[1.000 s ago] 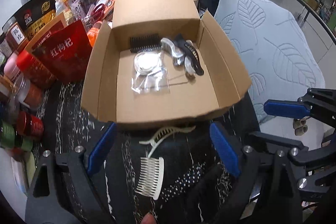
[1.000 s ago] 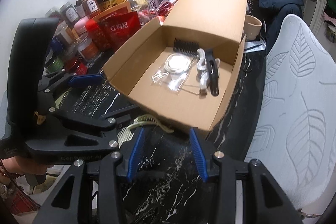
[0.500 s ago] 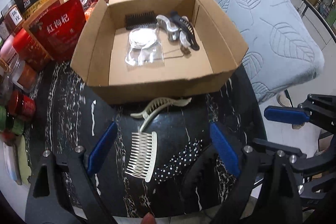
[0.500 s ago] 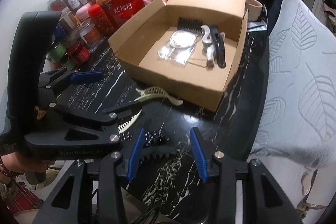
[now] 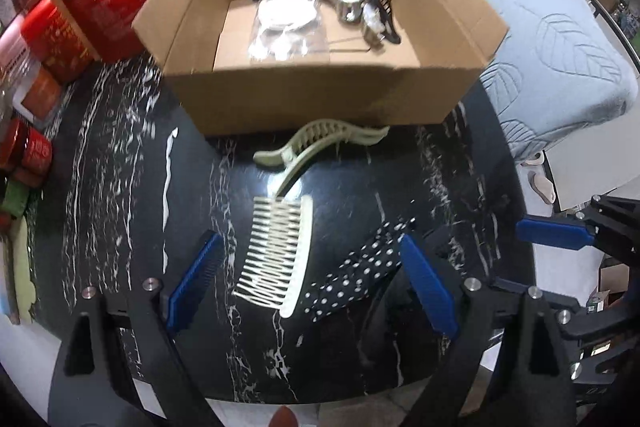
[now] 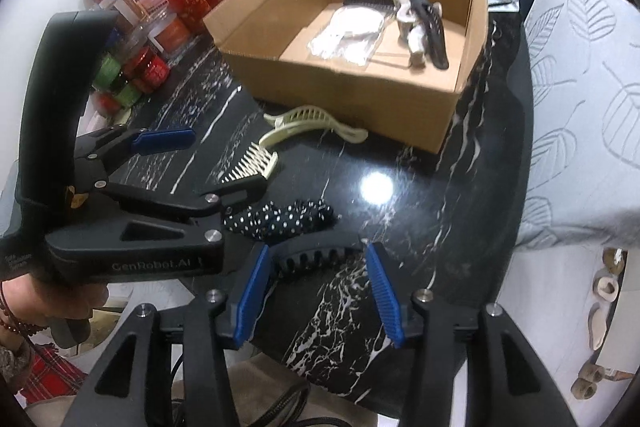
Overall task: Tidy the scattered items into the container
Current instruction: 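Grasp the white comb with the left gripper while the right grips the black banana clip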
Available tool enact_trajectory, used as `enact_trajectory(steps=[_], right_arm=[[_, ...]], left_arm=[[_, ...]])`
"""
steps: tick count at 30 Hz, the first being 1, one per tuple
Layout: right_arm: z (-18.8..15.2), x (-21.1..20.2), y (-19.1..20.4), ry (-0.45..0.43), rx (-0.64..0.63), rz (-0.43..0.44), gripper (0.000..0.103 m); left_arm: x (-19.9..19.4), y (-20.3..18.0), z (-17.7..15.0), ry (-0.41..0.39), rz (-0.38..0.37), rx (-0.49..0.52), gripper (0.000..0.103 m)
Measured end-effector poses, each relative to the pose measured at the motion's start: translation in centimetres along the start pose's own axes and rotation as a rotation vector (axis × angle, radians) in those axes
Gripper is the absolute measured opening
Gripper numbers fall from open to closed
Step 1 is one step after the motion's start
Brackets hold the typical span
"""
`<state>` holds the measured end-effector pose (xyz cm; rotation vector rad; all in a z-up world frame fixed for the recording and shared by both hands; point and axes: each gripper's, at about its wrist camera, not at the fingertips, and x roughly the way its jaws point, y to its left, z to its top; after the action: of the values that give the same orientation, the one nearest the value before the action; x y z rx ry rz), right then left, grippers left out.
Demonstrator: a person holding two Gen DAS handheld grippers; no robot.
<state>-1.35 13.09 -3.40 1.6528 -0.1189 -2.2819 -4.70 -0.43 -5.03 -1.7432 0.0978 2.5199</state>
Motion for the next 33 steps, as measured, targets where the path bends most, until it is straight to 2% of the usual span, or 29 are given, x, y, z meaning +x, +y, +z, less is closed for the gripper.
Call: enact_trajectory(steps=[10,21,33], right_arm=[[-2.0,3.0,-1.1,0.062,0.069,0.012,0.051],[-2.7,5.6,-1.5,0.113,0.147,0.057,0.052],[-1.5,7.2,-2.0,0.1,0.275,0.108,0.053]], left_arm=[[3.0,1.9,-1.3,0.04,-0.004,-0.056,0.089],[5.3,2.3,-1.5,0.061,-0.019,-0.04,0.089],[6.0,3.8,-1.2,0.053,0.055,-0.041,0.089]])
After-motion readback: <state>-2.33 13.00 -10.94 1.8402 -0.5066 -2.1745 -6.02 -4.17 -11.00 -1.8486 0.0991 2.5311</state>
